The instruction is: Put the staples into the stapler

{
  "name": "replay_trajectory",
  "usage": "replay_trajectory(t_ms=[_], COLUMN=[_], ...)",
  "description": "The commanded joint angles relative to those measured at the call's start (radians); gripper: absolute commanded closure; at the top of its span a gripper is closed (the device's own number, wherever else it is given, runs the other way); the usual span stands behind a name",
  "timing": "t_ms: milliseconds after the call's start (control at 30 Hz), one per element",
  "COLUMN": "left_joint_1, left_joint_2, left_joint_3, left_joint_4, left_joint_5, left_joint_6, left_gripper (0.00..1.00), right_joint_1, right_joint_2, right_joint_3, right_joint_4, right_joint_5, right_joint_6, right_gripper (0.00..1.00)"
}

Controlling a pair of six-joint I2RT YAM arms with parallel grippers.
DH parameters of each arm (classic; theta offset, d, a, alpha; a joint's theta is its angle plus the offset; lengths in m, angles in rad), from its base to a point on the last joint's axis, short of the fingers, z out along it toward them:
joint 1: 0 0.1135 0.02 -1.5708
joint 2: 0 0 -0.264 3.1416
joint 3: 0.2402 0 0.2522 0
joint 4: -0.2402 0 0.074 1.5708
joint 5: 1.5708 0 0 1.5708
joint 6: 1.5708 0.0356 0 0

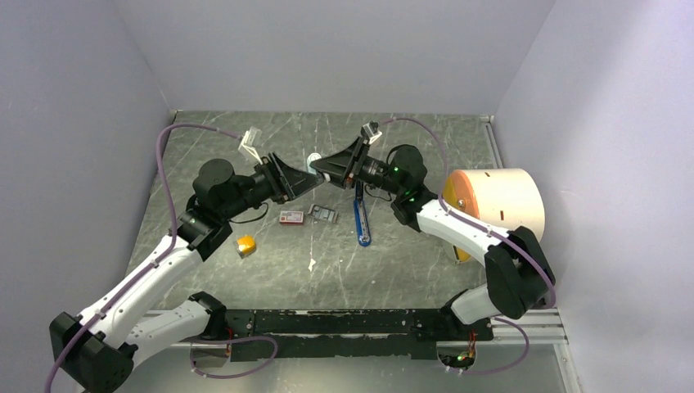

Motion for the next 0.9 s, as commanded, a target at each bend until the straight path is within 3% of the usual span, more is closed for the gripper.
replay_trajectory(t_ms=[0,267,433,667,733,800,867], left_joint_1=[0.008,0.008,0.009,0.01,0.01,0.015,0.016], left_joint_2=[0.018,0.061,0.077,0.074,0.071,0.09,0.117], left_joint_3=[-0.013,-0.024,-0.01,-0.001,0.009,0.064,0.129], left_joint_4=[0.187,0.231,0.212,0.165,0.125,0.007,-0.135], left_joint_5=[0.09,0.114,0.105,0.078,0.075,0.07,0.071], left_joint_6=[-0.037,-0.057,-0.059,-0.023,0.011,0.1,0.173], left_gripper=[0.46,0.59,0.46,0.79,0.84,0.85,0.87], right_joint_1=[-0.027,-0.037,-0.037,-0.037,-0.037,-0.036,-0.037], right_joint_2=[-0.011,-0.022,-0.038,-0.06,-0.069,-0.092,-0.124], right_joint_3=[-0.015,-0.037,-0.034,-0.027,-0.025,-0.044,-0.065], right_joint_4=[0.122,0.149,0.108,0.017,-0.029,-0.083,-0.147], right_joint_5=[-0.072,-0.089,-0.095,-0.094,-0.079,-0.036,0.019], right_joint_6=[0.07,0.079,0.04,-0.021,-0.071,-0.147,-0.226], right_gripper=[0.77,0.77,0.77,0.74,0.6,0.34,0.22])
